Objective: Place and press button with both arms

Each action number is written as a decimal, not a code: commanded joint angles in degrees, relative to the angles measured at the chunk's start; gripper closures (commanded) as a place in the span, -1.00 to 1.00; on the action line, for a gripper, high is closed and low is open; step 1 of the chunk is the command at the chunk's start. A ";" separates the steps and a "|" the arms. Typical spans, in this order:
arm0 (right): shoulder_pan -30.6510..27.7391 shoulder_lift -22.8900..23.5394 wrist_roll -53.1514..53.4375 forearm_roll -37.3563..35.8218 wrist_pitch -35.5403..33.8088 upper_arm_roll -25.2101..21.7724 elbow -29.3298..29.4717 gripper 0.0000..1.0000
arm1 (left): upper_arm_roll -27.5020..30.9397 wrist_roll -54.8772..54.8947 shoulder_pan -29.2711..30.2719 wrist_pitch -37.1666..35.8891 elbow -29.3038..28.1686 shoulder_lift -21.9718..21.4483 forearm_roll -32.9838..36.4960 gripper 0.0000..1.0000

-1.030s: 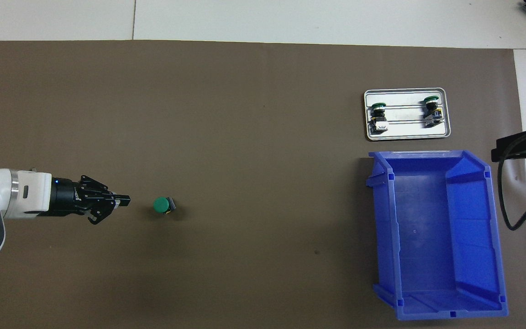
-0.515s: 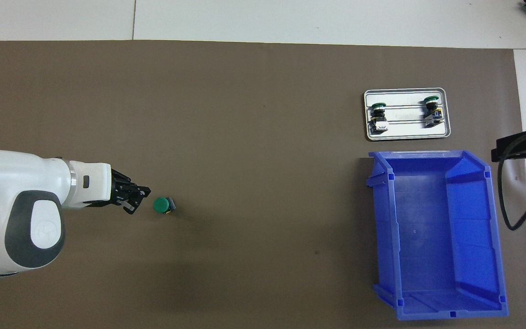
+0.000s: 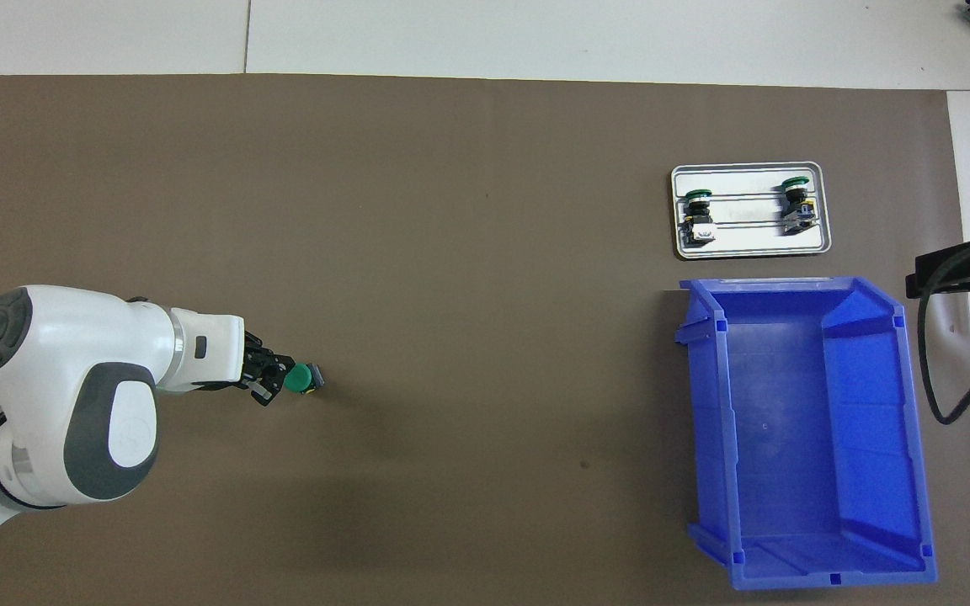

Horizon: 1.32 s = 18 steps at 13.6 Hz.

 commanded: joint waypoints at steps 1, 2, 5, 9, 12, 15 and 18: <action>0.10 -0.15 0.38 -0.05 -0.23 -0.12 0.24 -1.00 | 0.73 -1.26 -1.78 2.24 -2.04 -0.64 1.55 1.00; 0.10 -0.15 0.38 -0.05 -0.23 -0.12 0.24 -1.00 | 0.73 -1.26 -1.87 2.86 -2.65 -0.64 1.55 1.00; 0.10 -0.15 0.38 -0.05 -0.23 -0.12 0.24 -1.00 | 0.73 -1.17 -2.57 4.97 -4.06 -0.47 1.55 1.00; 0.10 -0.15 0.38 -0.05 -0.23 -0.12 0.33 -1.00 | 0.73 -1.17 -2.57 7.34 -5.29 0.41 1.55 1.00; 0.19 -0.15 0.38 -0.05 -0.23 -0.12 0.33 -1.00 | 0.73 -1.17 -2.66 6.74 -5.21 0.41 1.55 1.00; 0.10 -0.15 0.38 -0.05 -0.23 -0.12 0.24 -1.00 | 0.73 -2.83 -2.57 4.63 -3.55 0.24 1.55 1.00; 0.19 -0.15 0.38 -0.05 -0.23 -0.12 0.24 -1.00 | 0.90 -4.68 -1.61 -2.30 1.80 -0.29 1.55 1.00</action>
